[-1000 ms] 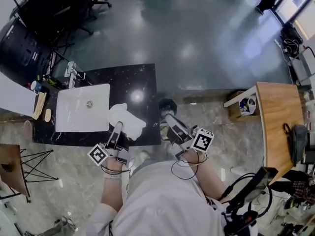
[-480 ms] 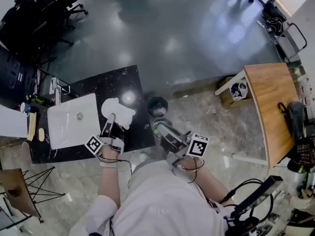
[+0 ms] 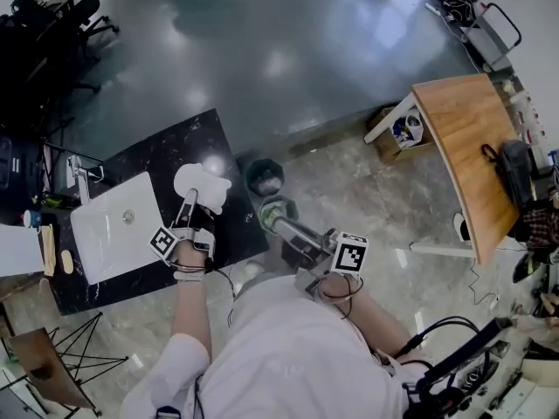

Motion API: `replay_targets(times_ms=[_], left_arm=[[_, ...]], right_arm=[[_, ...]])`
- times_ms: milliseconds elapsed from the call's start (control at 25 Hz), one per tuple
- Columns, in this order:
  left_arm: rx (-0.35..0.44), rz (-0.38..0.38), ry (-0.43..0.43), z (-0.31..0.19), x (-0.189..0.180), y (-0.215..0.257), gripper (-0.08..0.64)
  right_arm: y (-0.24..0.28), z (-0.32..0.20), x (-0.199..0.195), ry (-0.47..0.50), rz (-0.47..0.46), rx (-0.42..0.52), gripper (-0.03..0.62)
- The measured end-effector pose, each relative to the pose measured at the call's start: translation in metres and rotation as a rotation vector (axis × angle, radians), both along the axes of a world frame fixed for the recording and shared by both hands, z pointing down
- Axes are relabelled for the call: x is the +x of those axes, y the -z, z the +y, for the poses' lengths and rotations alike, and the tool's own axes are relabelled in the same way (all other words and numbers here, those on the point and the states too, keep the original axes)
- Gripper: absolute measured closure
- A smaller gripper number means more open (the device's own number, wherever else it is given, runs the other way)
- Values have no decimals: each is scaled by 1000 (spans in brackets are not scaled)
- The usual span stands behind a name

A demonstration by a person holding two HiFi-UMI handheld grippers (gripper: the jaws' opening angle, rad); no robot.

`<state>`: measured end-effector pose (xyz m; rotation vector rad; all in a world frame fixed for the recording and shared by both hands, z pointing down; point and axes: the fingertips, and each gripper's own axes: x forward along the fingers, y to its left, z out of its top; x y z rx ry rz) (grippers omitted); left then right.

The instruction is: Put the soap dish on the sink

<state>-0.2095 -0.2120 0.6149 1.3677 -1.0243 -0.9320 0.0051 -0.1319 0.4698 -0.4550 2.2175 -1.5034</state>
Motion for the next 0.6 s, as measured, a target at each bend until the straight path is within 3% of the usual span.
replay_targets(times_ms=[280,600], left_arm=[[-45,12,5,-8,3,-23,436],[-104,-63,54,-9,-9,-53,436]], right_arm=[[-7,-1,8,-51,-8,-36,560],[-10,-2,15,-77,-2,-31,560]])
